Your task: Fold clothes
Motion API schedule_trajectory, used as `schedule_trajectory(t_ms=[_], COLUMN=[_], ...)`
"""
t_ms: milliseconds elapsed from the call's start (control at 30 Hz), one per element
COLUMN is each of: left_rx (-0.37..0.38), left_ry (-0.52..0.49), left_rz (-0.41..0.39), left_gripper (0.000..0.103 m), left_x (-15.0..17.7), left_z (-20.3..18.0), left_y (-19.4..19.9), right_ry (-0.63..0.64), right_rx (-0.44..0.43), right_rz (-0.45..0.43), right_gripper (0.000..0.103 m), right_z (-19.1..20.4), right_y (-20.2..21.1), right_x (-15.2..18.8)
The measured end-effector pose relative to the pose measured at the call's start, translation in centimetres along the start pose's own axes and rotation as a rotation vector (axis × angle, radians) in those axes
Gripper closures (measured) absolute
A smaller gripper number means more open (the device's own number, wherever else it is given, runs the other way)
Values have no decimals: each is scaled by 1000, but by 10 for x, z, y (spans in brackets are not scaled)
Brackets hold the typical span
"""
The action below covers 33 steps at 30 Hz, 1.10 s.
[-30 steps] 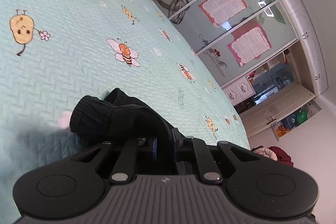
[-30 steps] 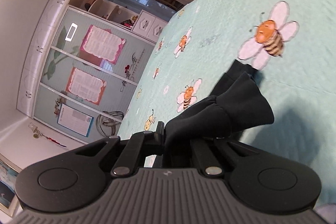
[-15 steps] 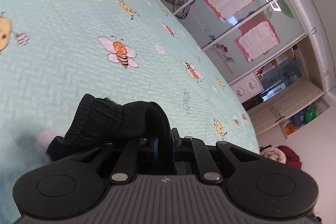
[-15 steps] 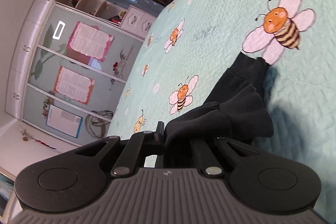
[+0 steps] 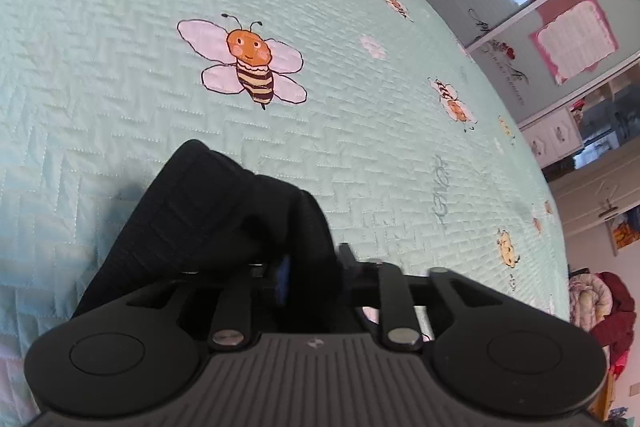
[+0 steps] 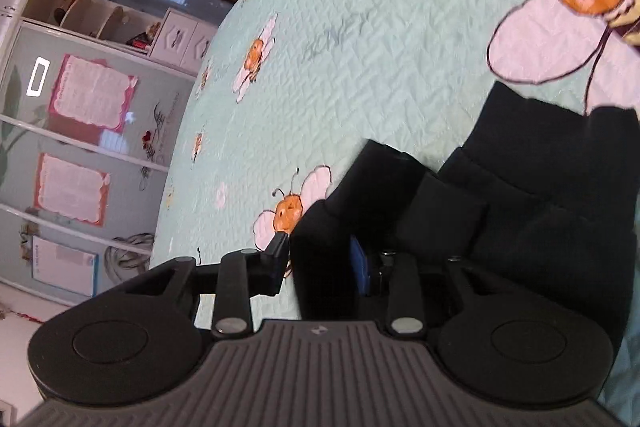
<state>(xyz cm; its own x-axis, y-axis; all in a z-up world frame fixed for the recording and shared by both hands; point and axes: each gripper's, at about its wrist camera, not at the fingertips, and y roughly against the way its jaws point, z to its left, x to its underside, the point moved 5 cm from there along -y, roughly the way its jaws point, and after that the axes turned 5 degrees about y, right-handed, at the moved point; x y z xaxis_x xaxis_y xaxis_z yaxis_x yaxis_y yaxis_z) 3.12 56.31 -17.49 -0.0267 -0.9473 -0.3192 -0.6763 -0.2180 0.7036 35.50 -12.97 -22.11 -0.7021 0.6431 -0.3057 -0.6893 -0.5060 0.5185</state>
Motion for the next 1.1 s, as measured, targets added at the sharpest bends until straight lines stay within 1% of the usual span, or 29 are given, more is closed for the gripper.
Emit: schedule_trajectory(t_ms=[33,100,167,200,233,300,433,533,600,700,767,833,900,967,1000,1033,1100], left_rx=[17,67,131,145,158,184,219,218,212,183,160,138,115,111,112,111,111], left_ry=[20,90,144,153,161,169,96,34,9,-15,-23,-29,-33,-41,-52,-71,-106], left_rz=[1,0,12,7,2,-6,-4,15,41,75,93,108,120,121,120,117,111], left_gripper=[56,54,51,48,44,43,43,43,43,43,43,43,43,43,43,43,43], left_x=[-1,-3,-3,-1,0,5,38,72,95,124,137,144,150,152,153,154,155], left_z=[5,15,21,23,26,30,32,40,49,64,73,79,84,85,84,82,77], left_y=[3,15,32,41,50,67,95,108,111,110,108,105,102,103,104,104,105], right_ry=[-3,-19,-30,-12,17,72,170,186,188,216,239,248,251,214,184,175,181], right_rx=[-27,-82,-154,-163,-159,-151,-130,-106,-85,-34,-1,25,70,143,160,161,140], right_rz=[6,14,-2,-20,-38,-67,-85,-70,-59,-41,-29,-31,-52,-106,-132,-125,-72], right_gripper=[65,63,62,57,56,52,52,52,52,53,54,54,54,54,52,51,51], right_z=[-4,-12,-15,-15,-15,-15,-18,-24,-29,-32,-33,-31,-27,-28,-30,-32,-34], right_y=[3,13,34,47,59,82,111,103,92,60,38,23,18,28,35,35,26], right_x=[2,4,3,3,3,3,8,7,5,2,2,5,11,18,21,24,27])
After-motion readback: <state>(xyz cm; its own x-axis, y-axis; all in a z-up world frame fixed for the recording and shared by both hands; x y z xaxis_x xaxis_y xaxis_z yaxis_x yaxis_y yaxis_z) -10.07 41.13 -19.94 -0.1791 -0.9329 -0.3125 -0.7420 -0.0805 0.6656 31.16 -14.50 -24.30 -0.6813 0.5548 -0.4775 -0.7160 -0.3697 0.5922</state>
